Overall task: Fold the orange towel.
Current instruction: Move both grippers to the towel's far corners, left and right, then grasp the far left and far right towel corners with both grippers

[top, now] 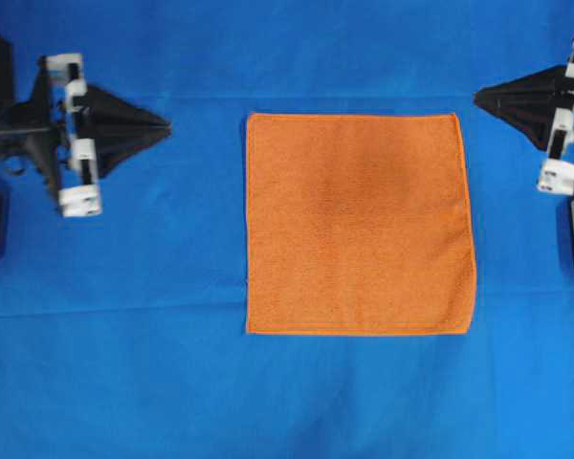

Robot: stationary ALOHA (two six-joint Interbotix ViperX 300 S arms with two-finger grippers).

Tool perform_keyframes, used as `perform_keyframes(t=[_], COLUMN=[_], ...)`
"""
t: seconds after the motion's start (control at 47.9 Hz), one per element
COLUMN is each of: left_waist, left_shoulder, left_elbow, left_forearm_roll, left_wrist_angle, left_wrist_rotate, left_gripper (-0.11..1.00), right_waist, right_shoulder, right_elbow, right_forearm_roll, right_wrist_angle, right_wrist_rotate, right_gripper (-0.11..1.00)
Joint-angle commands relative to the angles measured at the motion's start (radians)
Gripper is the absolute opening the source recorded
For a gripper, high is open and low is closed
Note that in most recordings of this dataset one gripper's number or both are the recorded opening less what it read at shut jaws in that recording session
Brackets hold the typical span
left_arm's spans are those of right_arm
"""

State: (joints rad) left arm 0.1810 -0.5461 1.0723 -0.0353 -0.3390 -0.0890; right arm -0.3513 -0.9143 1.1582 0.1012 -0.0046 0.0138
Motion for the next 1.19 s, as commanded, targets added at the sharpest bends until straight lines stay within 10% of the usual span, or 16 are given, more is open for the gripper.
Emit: perform_keyframes(t=[0.0,0.251,0.731,1.169], left_waist=[0.020,0.091,0.164,0.167], left_shoulder=[0.066,0.296,0.660,0.767], left_elbow=[-0.054,-0.167,-0.327,-0.348], left_forearm_roll=[0.000,0.002,0.000,0.000], left_wrist_angle=[-0.009,-0.005,-0.003,0.003], left_wrist_rotate=[-0.006,-0.006,-0.006,-0.006], left_gripper=[0.26,0.89,0.88,0.84], right_waist=[-0.051,-0.189,-0.259,-0.258], right_shoulder=[0.023,0.202,0.650,0.775], right_elbow=[-0.008,0.008,0.005,-0.003], right_forearm_roll=[0.005,0.006,0.005,0.005], right_wrist_angle=[0.037,0.072,-0.127,-0.198], right_wrist_rotate=[0.002,0.003,0.000,0.000], right_gripper=[0.07,0.58,0.55,0.54])
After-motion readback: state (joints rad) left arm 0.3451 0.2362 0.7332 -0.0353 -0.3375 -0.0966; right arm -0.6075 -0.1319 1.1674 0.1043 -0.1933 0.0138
